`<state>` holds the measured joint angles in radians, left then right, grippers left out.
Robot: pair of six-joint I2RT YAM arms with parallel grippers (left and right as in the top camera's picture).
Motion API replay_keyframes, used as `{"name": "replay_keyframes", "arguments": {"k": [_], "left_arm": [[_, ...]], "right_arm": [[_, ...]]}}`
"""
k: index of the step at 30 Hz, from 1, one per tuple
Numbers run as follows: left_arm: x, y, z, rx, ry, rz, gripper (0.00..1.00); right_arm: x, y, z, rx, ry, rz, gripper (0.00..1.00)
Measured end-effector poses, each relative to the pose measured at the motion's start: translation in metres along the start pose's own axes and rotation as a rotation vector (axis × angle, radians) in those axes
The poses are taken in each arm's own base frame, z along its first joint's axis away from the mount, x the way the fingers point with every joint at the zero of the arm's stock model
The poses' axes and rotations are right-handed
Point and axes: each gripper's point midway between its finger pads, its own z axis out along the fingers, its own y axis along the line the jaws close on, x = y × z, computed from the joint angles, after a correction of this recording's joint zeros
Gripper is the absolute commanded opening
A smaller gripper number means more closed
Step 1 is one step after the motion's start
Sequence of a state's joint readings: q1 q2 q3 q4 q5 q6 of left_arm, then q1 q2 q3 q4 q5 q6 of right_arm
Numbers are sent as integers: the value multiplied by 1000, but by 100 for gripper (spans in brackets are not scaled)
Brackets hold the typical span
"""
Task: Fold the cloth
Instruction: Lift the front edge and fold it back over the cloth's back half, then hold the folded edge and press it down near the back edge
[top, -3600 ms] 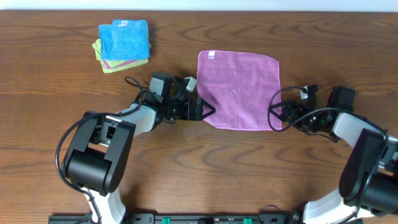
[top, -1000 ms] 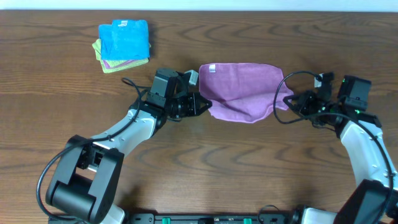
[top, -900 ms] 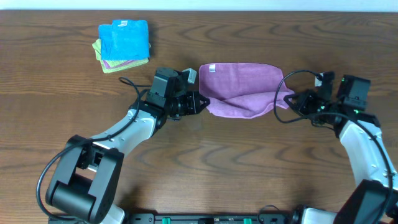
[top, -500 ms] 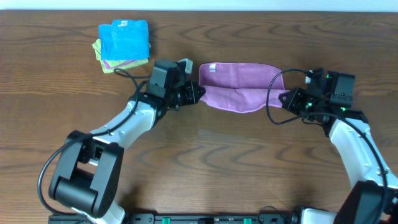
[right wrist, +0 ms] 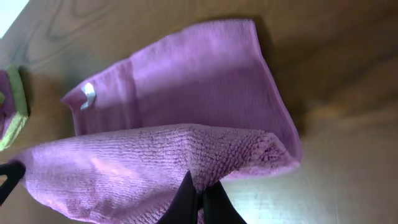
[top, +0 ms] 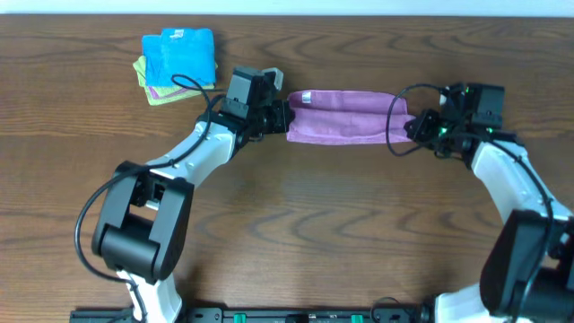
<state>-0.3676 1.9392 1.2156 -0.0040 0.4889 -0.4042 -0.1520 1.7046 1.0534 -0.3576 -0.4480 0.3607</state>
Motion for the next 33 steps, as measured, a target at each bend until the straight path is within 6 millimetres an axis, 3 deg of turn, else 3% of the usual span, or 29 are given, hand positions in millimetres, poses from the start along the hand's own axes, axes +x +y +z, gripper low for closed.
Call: {"name": "replay_keyframes", "arguments": {"k": [7, 14, 21, 33], "left_arm": [[-13, 16, 15, -23, 4, -11, 6], [-25, 28, 22, -36, -7, -24, 6], [-36, 34, 32, -34, -10, -23, 5], [-51, 25, 38, -3, 11, 29, 6]], "right_arm": [[-12, 9, 24, -8, 26, -20, 2], [-13, 4, 41, 0, 54, -12, 2], [-19, 5, 42, 1, 38, -21, 2], [-25, -4, 42, 59, 11, -10, 2]]}}
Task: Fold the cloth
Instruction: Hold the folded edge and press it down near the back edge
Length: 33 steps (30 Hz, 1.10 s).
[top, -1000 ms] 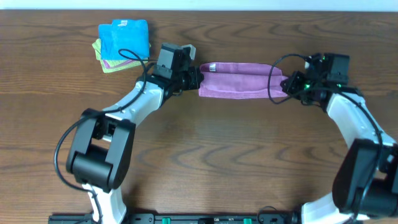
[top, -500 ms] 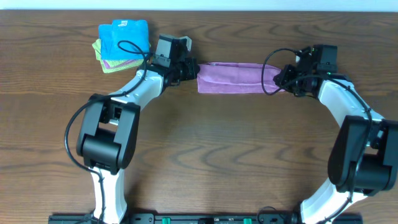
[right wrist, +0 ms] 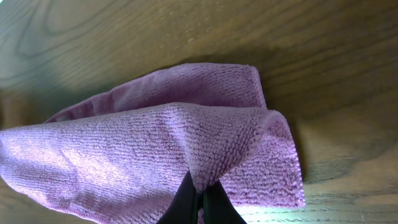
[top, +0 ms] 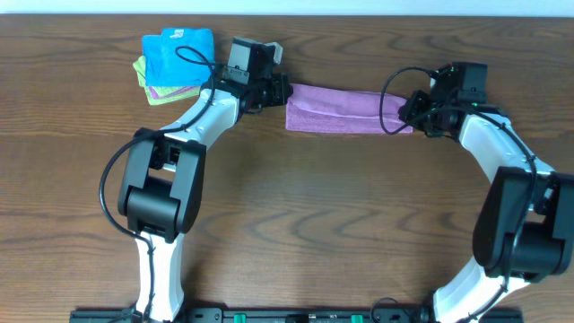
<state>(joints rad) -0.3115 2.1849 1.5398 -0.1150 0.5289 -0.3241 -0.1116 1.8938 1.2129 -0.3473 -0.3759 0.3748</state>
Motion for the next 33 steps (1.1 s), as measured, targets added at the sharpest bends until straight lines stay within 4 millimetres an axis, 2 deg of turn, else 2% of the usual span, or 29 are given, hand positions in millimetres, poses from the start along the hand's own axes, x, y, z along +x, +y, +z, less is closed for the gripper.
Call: {"name": "replay_keyframes", "arguments": {"k": [6, 11, 20, 29, 31, 32, 33], "left_arm": [[9, 1, 0, 1, 35, -2, 6], [14, 3, 0, -7, 57, -2, 6], [16, 5, 2, -24, 57, 26, 6], [33, 19, 24, -17, 111, 11, 6], [33, 18, 24, -14, 111, 13, 12], [32, 18, 24, -13, 108, 18, 25], [32, 18, 24, -14, 108, 20, 43]], "right_arm": [[0, -3, 1, 15, -1, 2, 2], [10, -11, 10, 30, 38, 18, 1], [15, -17, 19, 44, 58, 26, 2], [12, -21, 19, 61, 45, 26, 2], [12, -22, 19, 62, 43, 27, 1], [11, -22, 19, 65, 42, 27, 9], [11, -23, 19, 70, 40, 29, 18]]}}
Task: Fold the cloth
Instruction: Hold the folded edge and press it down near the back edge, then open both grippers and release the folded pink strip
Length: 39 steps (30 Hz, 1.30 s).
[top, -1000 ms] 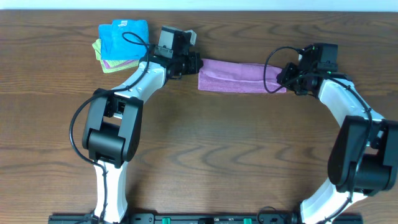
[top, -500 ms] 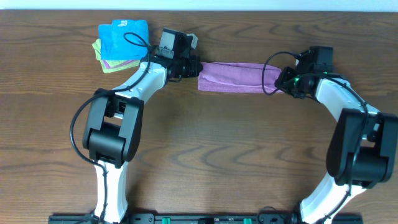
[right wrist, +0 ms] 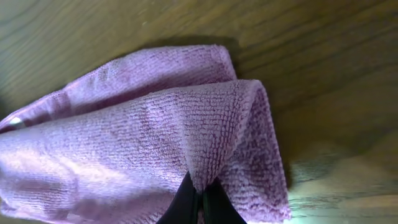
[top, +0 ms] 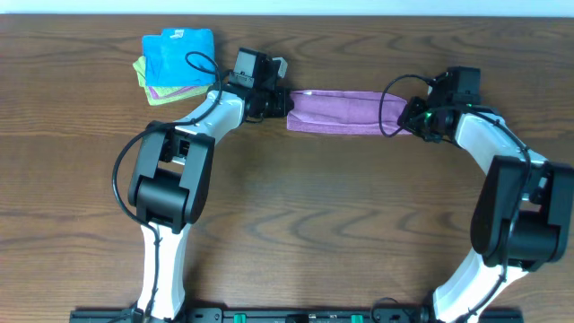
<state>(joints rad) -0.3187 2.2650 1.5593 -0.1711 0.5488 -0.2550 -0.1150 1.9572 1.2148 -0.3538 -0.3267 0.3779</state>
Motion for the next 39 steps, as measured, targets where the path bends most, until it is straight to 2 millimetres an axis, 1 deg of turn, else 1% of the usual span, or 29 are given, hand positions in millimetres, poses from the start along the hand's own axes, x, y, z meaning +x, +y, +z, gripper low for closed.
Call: {"name": "replay_keyframes", "arguments": {"k": [1, 2, 3, 4, 5, 6, 7, 8, 9, 12, 14, 16, 17, 18, 19, 20, 21, 22, 23, 24, 25, 28, 31, 34, 35, 36, 37, 39], "left_arm": [[0, 1, 0, -3, -1, 1, 52], [-1, 2, -1, -4, -2, -4, 59], [-1, 2, -1, -5, -3, -1, 74], [-2, 2, -2, -2, -5, -3, 86], [-5, 0, -3, 8, -9, -2, 95], [-10, -3, -4, 17, -16, 5, 95], [-13, -5, -6, 21, -22, 7, 95], [-17, -7, -7, 28, -27, 7, 95], [-19, -9, -8, 32, -30, 10, 95], [-27, -16, -14, 44, -29, 10, 95], [-35, -25, -19, 64, -33, 17, 95], [-41, -33, -23, 88, -34, 23, 98], [-43, -37, -25, 102, -35, 27, 93], [-45, -42, -27, 117, -30, 26, 86], [-46, -46, -29, 132, -27, 25, 74], [-47, -50, -31, 146, -21, 22, 62], [-47, -54, -33, 164, -14, 26, 46], [-47, -57, -34, 176, -8, 28, 24], [-45, -60, -36, 188, 4, 24, 11], [-43, -61, -36, 194, 14, 19, 6], [-40, -62, -37, 200, 30, 10, 6], [-28, -60, -37, 188, 81, -22, 6], [-11, -56, -35, 138, 143, -34, 6], [10, -55, -28, 52, 202, 15, 6], [17, -52, -27, -2, 223, 44, 6], [26, -61, -21, -27, 243, 95, 6], [36, -69, -16, -86, 262, 168, 6], [43, -80, -10, -154, 268, 262, 6]], "right_arm": [[-2, -2, 0, 8, -8, 3, 31], [-3, -4, -1, 14, -13, 6, 34], [-5, -7, -1, 21, -19, 7, 43], [-6, -8, -2, 25, -22, 14, 56], [-7, -10, -2, 31, -25, 16, 58], [-7, -12, -2, 35, -26, 16, 60], [-7, -12, -3, 37, -26, 17, 65], [-7, -12, -3, 37, -24, 20, 75], [-7, -12, -4, 39, -21, 21, 77], [-12, -9, -8, 39, -17, 22, 77], [-16, -5, -12, 40, -12, 24, 78], [-20, -2, -19, 45, -3, 26, 79], [-23, 0, -22, 46, 0, 25, 79], [-25, 2, -26, 49, 5, 25, 78], [-28, 5, -30, 51, 7, 22, 74], [-30, 7, -33, 54, 12, 17, 65], [-32, 9, -39, 64, 22, 19, 54], [-33, 9, -42, 70, 25, 14, 46], [-34, 10, -48, 85, 35, 16, 29], [-35, 9, -52, 102, 42, 16, 14], [-35, 8, -56, 120, 50, 16, 1], [-32, 0, -71, 201, 82, 24, 2], [-27, -13, -82, 292, 103, 21, 2], [-16, -28, -94, 385, 137, 14, 2], [-14, -32, -101, 418, 143, 3, 2], [-14, -33, -107, 435, 138, -7, 2], [-14, -35, -118, 461, 126, -20, 1], [-19, -33, -133, 474, 84, -33, 2]]}}
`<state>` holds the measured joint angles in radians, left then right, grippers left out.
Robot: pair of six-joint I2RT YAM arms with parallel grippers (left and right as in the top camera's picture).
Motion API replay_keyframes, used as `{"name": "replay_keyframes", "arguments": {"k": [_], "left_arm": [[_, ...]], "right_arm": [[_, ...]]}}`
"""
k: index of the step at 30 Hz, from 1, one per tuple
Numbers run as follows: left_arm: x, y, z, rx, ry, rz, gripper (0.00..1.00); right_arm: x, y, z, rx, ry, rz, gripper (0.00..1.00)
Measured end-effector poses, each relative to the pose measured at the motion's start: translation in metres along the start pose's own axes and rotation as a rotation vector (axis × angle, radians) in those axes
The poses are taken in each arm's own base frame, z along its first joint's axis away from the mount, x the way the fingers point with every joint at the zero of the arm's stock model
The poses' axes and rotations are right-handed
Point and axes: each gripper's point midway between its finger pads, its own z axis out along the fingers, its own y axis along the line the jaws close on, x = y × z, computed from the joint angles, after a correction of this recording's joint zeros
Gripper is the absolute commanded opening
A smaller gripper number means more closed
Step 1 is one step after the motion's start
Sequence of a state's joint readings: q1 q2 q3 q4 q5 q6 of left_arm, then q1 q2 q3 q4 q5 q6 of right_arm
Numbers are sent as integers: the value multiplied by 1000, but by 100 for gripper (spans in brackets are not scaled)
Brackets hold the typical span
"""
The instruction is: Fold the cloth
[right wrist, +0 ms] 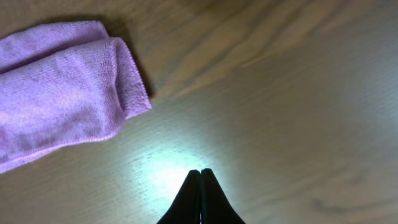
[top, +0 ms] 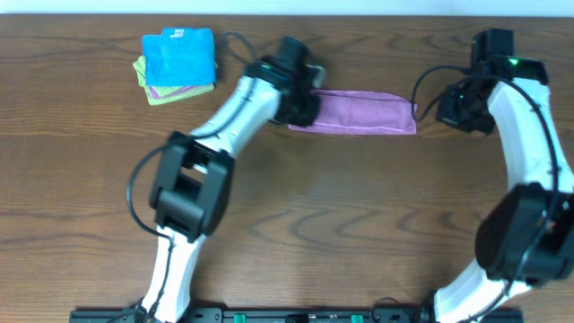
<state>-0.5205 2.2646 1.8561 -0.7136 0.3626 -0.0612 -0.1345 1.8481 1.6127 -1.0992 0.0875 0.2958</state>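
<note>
The purple cloth (top: pixel 359 112) lies on the table as a long narrow folded strip; its right end (right wrist: pixel 62 87) shows in the right wrist view at the upper left. My right gripper (right wrist: pixel 200 171) is shut with nothing between its fingers. It hangs over bare wood, off the cloth's right end (top: pixel 441 111). My left gripper (top: pixel 301 106) sits at the strip's left end, on or over it. Its fingers are hidden from the overhead camera.
A stack of folded cloths (top: pixel 178 65), blue on top with green and purple below, lies at the far left of the wooden table (top: pixel 287 224). The table's back edge runs just behind the purple strip.
My right gripper let go of the cloth's right end and now stands shut to the right of it. The left gripper moved right onto the strip's left end. The cloth lies flat.
Both grippers held the ends of the purple cloth, its upper layer raised over the lower. Then the upper layer lay further over, and the strip looked narrower at each moment. Now the cloth rests folded and my right gripper is off it.
</note>
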Motion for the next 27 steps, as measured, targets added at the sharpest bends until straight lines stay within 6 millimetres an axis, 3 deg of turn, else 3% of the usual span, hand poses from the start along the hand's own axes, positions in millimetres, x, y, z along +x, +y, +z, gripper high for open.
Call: {"name": "replay_keyframes", "arguments": {"k": [4, 8, 13, 18, 22, 27], "left_arm": [[-1, -26, 4, -161, -21, 147, 6], [-12, -36, -7, -248, -72, 203, 6], [-35, -36, -37, -294, -168, 214, 5], [-66, -36, -53, -293, -296, 207, 5], [-76, -28, -55, -290, -326, 194, 6], [-70, -8, -26, -298, -279, 171, 5]], "right_arm": [[2, -11, -37, 5, -116, 9, 1], [22, -21, -54, -4, -196, 17, 1], [52, -29, -43, -8, -198, 18, 2], [60, -25, -23, -39, -206, 18, 2], [66, -21, -5, -63, -207, 16, 2], [61, -11, 0, -115, -239, 5, 2]]}}
